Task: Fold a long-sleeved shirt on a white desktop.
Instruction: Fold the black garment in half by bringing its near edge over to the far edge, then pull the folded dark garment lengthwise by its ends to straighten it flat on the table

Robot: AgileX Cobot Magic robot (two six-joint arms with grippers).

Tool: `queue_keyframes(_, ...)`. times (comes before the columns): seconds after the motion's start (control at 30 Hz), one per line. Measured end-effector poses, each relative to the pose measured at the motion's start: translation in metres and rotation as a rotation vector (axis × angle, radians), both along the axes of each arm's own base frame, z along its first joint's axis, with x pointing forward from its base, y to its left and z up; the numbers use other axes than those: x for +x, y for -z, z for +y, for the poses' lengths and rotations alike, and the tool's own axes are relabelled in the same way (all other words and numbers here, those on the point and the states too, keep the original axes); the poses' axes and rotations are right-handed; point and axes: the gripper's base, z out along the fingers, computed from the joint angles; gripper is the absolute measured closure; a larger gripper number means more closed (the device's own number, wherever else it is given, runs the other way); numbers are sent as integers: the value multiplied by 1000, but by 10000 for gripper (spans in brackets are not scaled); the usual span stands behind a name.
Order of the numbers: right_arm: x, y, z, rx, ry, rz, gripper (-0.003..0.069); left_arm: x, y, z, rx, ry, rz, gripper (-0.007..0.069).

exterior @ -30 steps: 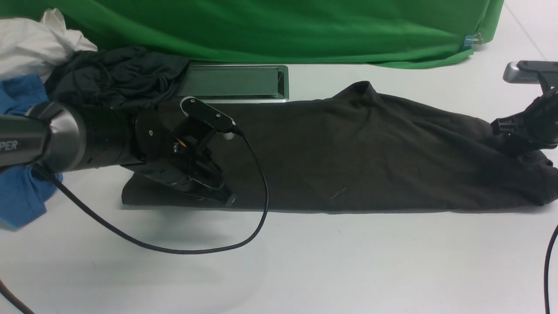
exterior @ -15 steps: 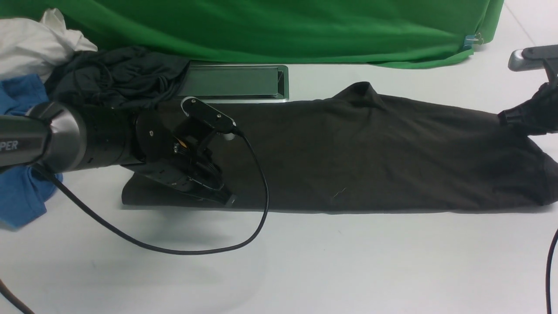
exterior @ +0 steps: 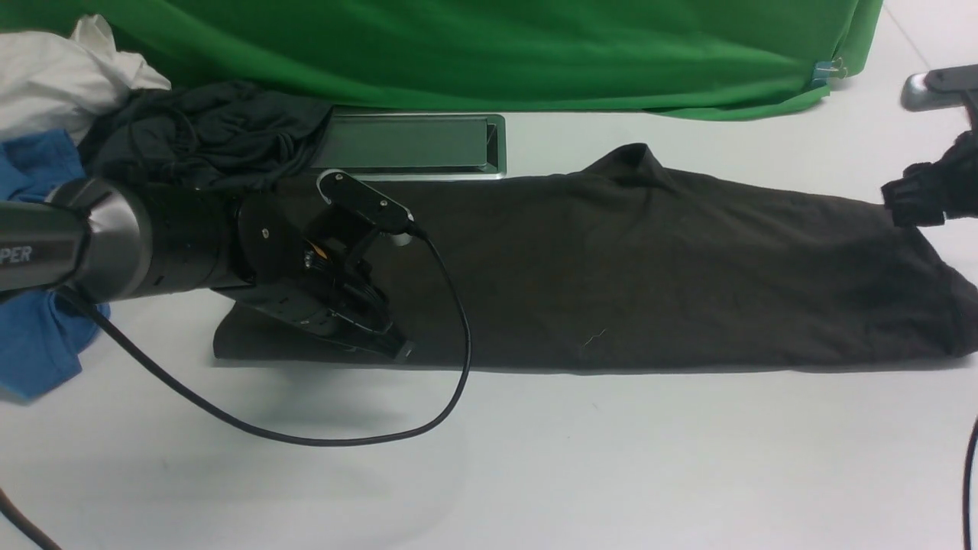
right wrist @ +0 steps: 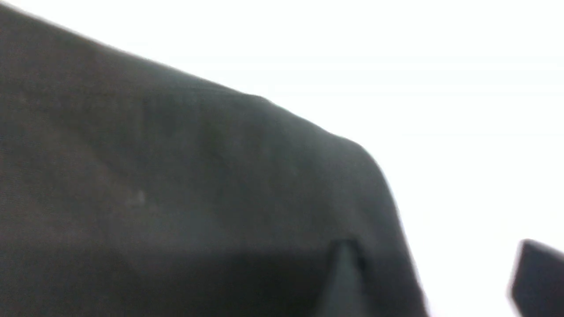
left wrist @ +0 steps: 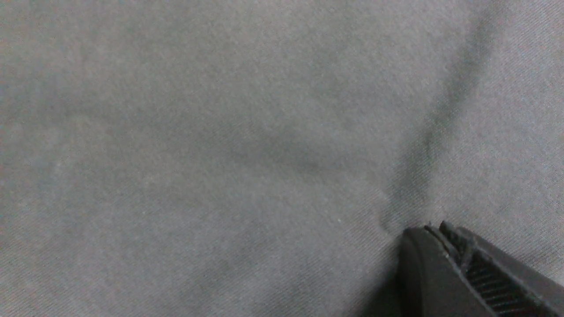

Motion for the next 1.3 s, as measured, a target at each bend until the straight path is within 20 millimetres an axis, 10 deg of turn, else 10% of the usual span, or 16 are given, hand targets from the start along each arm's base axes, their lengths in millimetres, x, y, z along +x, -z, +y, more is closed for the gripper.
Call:
queue_keyframes(0.27, -31, 10, -32, 159, 193, 136, 57, 0, 0, 0, 0, -1, -2, 606)
queue_keyframes(0.7, -18, 49, -36, 274, 286, 133, -7, 0, 0, 0, -3, -4, -3, 606)
queue_keyframes(0.97, -13, 52, -18, 264, 224, 142, 272, 0, 0, 0, -3, -5, -4, 606)
queue_keyframes(1.1, -12, 52, -7, 267, 191, 156, 547, -1, -4, 0, -7, -5, -4, 606)
queue_keyframes(1.3, -23, 35, -10, 221, 156, 184, 573, -13, -40, -3, -48, 0, -56, 606)
